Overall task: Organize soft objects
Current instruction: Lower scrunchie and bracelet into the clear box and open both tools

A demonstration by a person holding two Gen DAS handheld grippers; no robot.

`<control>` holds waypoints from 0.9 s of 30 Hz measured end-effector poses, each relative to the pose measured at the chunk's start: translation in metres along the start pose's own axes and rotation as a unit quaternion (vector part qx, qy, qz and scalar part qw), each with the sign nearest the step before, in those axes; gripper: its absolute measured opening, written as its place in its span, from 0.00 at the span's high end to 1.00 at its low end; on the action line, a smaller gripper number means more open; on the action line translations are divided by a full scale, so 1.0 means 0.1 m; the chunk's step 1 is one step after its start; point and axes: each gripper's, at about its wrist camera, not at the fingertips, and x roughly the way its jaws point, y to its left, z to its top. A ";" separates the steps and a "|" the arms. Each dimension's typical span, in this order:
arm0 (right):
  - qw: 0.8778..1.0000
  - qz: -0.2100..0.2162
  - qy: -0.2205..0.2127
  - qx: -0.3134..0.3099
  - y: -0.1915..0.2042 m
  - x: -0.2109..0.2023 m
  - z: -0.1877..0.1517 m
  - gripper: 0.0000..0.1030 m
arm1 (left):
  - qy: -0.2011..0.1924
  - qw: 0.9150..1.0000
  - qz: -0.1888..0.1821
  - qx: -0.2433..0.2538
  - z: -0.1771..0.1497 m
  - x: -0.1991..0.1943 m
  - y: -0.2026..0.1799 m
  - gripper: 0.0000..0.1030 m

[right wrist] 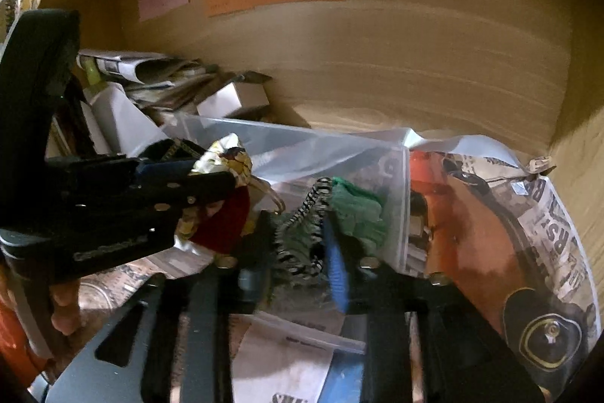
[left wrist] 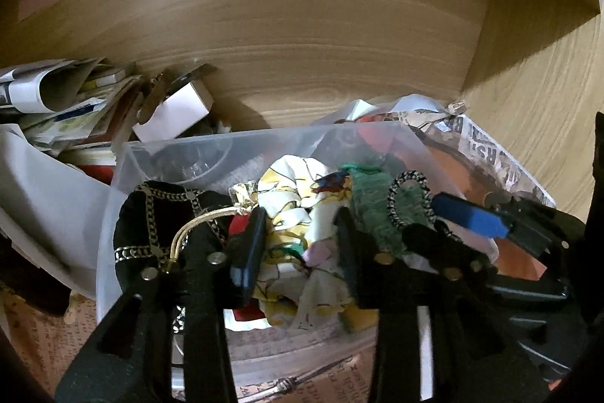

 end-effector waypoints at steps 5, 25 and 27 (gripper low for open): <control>1.000 -0.016 0.004 -0.005 -0.01 0.01 -0.01 0.52 | 0.005 1.000 -0.005 0.001 -0.03 0.01 -0.01 0.41; 0.994 -0.012 -0.109 -0.015 0.07 -0.88 0.19 0.35 | -0.134 0.991 -0.007 -0.003 -0.03 -1.27 0.04 0.26; 0.991 -0.011 -0.131 -0.015 0.10 -1.05 0.21 0.30 | -0.152 0.988 -0.007 -0.002 -0.07 -1.43 0.03 0.25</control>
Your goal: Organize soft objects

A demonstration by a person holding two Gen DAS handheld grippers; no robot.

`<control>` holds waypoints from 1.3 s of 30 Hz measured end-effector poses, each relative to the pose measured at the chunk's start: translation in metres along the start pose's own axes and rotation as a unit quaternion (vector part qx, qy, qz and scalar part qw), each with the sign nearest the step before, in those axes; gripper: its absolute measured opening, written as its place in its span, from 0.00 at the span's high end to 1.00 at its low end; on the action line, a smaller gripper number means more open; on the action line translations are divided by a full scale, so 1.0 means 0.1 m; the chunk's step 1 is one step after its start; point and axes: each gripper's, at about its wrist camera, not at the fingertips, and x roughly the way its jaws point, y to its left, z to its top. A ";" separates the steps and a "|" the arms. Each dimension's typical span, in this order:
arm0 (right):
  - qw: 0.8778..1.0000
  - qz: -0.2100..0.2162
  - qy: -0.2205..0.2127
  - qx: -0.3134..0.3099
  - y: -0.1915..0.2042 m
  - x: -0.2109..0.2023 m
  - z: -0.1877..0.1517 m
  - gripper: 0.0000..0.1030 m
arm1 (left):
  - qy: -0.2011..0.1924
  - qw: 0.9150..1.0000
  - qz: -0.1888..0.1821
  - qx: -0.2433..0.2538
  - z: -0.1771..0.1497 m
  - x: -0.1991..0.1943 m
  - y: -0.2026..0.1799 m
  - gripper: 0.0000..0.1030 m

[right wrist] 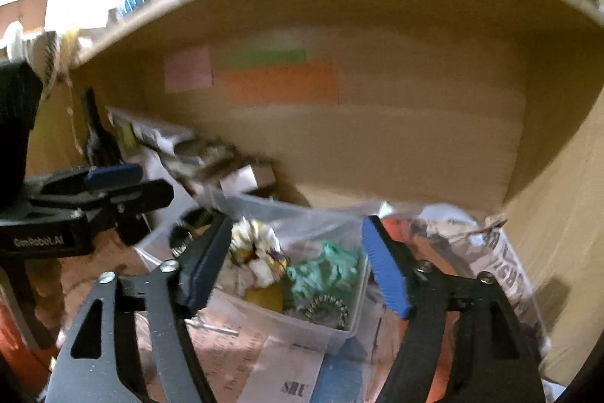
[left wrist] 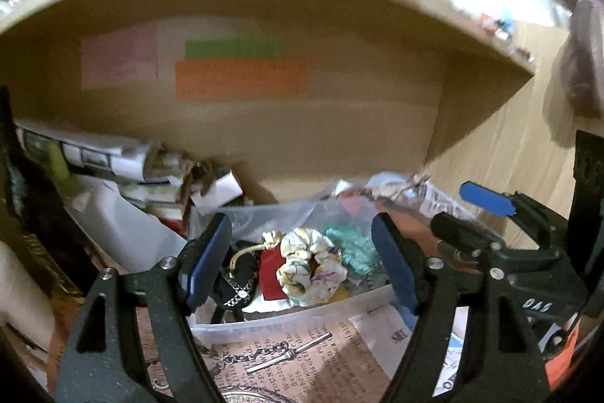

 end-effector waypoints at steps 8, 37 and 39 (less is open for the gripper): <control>0.997 -0.002 -0.072 -0.013 0.16 -0.54 0.17 0.21 | -0.071 0.997 0.011 0.007 0.02 -0.55 -0.06 0.13; 0.995 -0.007 -0.100 -0.008 0.31 -0.80 0.08 0.00 | -0.107 0.994 0.034 0.013 -0.11 -0.89 -0.16 0.01; 0.995 -0.006 -0.100 -0.007 0.31 -0.81 0.08 0.00 | -0.108 0.993 0.034 0.014 -0.12 -0.89 -0.17 0.00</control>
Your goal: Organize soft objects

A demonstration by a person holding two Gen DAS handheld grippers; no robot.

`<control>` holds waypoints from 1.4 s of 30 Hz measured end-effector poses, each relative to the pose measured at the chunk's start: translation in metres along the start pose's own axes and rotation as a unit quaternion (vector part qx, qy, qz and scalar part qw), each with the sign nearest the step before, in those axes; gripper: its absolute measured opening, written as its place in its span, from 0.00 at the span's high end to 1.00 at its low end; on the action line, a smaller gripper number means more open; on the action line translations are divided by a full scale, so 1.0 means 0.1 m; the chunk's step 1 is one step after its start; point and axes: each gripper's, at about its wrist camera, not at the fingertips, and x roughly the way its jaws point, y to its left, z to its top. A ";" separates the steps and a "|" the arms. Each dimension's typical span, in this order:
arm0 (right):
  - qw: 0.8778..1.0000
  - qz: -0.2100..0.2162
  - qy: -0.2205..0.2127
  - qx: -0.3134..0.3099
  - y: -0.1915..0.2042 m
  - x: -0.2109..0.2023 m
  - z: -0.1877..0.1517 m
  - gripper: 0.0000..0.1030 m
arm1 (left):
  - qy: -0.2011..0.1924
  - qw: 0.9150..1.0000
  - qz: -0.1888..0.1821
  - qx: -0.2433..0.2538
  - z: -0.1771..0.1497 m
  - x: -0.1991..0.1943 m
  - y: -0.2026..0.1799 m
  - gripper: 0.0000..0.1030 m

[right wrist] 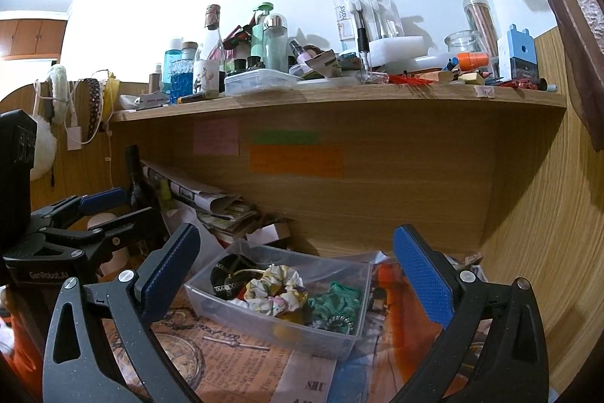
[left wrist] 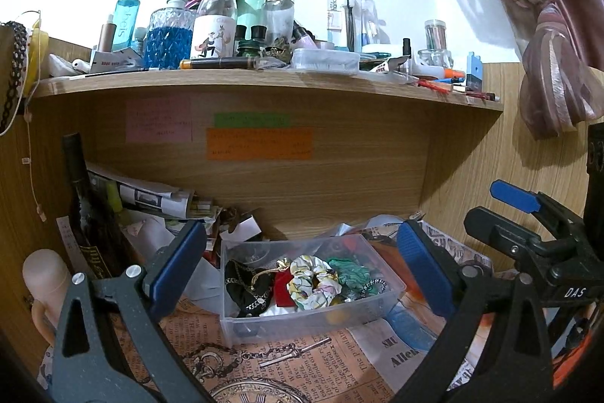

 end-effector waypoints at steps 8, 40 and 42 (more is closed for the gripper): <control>1.000 0.000 0.000 0.000 0.00 0.00 0.00 0.00 | 0.001 1.000 -0.001 0.003 -0.01 0.00 -0.01 0.00; 1.000 -0.006 0.007 0.006 0.09 0.04 -0.02 0.00 | 0.010 1.000 -0.028 -0.008 -0.01 0.08 0.09 0.00; 1.000 -0.005 0.007 0.006 0.09 0.05 -0.03 0.00 | 0.011 1.000 -0.028 -0.006 -0.02 0.08 0.09 0.00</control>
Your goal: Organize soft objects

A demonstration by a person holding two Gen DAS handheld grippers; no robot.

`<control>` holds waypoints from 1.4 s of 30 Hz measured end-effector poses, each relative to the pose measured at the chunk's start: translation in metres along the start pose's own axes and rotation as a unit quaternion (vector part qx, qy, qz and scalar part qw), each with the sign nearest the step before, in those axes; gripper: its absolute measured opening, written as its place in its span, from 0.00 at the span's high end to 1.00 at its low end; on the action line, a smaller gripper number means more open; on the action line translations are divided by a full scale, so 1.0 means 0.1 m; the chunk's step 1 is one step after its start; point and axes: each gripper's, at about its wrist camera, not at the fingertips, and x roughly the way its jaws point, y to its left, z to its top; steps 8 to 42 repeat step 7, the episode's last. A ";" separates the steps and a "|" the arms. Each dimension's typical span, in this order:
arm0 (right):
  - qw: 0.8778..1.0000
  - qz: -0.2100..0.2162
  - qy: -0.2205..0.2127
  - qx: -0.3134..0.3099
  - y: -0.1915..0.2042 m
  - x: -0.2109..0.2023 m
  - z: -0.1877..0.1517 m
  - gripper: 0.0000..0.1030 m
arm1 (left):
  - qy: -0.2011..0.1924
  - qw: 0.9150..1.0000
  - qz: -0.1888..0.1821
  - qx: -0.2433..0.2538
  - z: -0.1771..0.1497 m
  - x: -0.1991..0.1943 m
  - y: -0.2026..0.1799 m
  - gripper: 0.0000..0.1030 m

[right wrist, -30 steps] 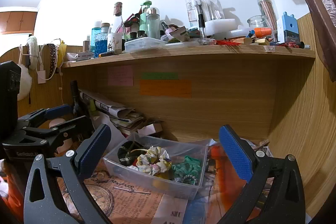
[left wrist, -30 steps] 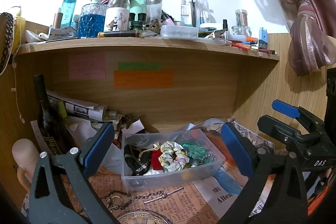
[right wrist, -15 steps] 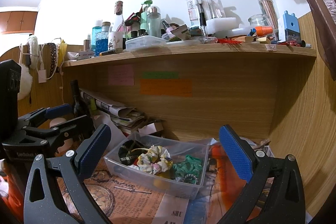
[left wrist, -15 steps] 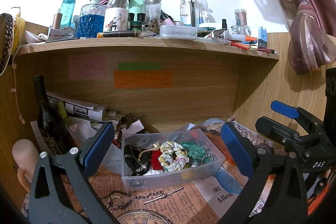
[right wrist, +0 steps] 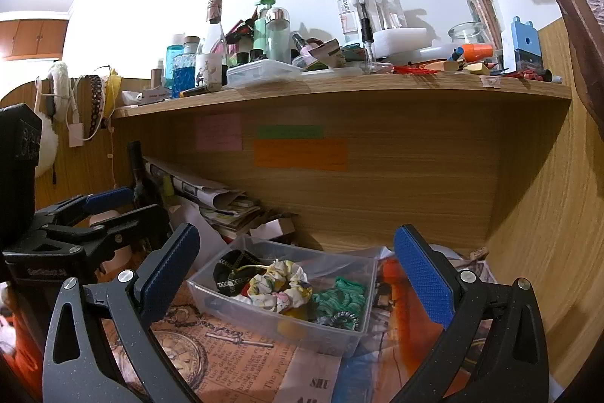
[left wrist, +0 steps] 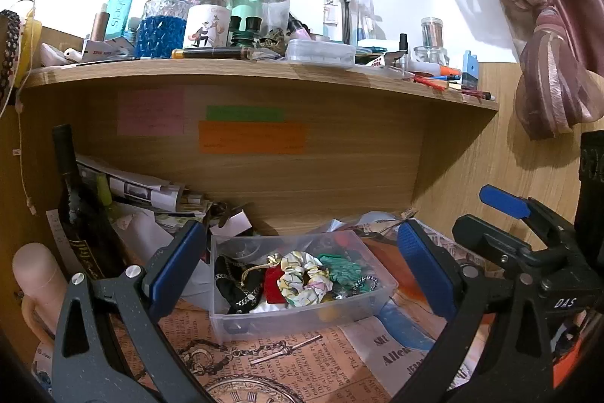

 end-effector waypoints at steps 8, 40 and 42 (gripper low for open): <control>1.000 -0.001 0.000 0.002 0.00 0.01 0.00 0.00 | 0.001 1.000 -0.002 -0.002 -0.01 0.01 0.02 0.00; 1.000 -0.001 0.000 0.002 0.00 0.01 0.00 0.00 | 0.001 1.000 -0.002 -0.002 -0.01 0.01 0.02 0.00; 1.000 -0.001 0.000 0.002 0.00 0.01 0.00 0.00 | 0.001 1.000 -0.002 -0.002 -0.01 0.01 0.02 0.00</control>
